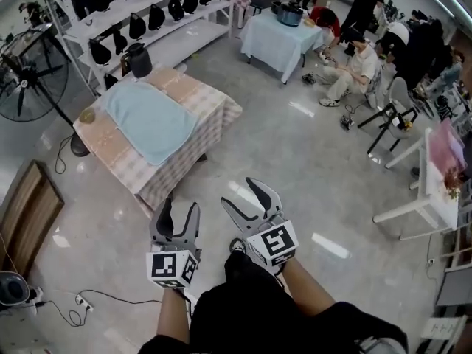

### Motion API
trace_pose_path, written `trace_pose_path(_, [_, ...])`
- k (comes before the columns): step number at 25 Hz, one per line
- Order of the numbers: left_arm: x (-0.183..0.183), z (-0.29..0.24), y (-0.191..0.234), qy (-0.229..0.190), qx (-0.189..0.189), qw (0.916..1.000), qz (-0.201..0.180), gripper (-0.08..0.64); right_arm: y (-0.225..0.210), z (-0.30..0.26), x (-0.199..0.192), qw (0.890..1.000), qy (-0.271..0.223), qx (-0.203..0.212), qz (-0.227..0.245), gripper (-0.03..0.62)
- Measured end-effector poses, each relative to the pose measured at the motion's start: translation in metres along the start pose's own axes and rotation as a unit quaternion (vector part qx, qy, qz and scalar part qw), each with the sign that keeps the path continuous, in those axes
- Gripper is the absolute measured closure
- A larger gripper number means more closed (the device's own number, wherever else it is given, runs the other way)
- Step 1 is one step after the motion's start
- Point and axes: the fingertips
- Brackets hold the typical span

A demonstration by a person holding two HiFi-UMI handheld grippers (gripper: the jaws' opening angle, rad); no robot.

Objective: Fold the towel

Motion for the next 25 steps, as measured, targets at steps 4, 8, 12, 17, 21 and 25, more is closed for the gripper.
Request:
trace_pose_path(4, [0.021, -0.039, 0.022, -0.004, 0.031, 0.9995, 0.007, 0.305, -0.031, -0.046, 0.017, 1.0, 0.003, 0.026, 0.014, 0.313])
trace_pose_path(8, [0.039, -0.08, 0.03, -0.016, 0.051, 0.9985, 0.012, 0.305, -0.066, -0.077, 0.031, 0.999, -0.005, 0.042, 0.031, 0.313])
trace_pose_path(12, [0.041, -0.108, 0.045, -0.01, 0.079, 0.9967, 0.019, 0.305, -0.085, -0.107, 0.027, 0.997, 0.003, 0.066, 0.033, 0.306])
trace_pose_path(17, [0.043, -0.138, 0.072, 0.006, 0.096, 0.9951, 0.023, 0.305, -0.104, -0.146, 0.031, 0.997, 0.007, 0.077, 0.027, 0.301])
trace_pose_path(21, [0.039, -0.168, 0.107, 0.016, 0.106, 0.9937, 0.034, 0.305, -0.112, -0.19, 0.029, 0.995, 0.02, 0.088, 0.03, 0.298])
trace_pose_path(25, [0.038, -0.206, 0.146, 0.024, 0.109, 0.9929, 0.041, 0.305, -0.124, -0.243, 0.028, 0.994, 0.038, 0.097, 0.04, 0.296])
Point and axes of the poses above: the fingertips, and each gripper's own axes: z backward along the fingers, y to its left, x out of its top, and after that the axes turned 11 degrees about y, right-handed
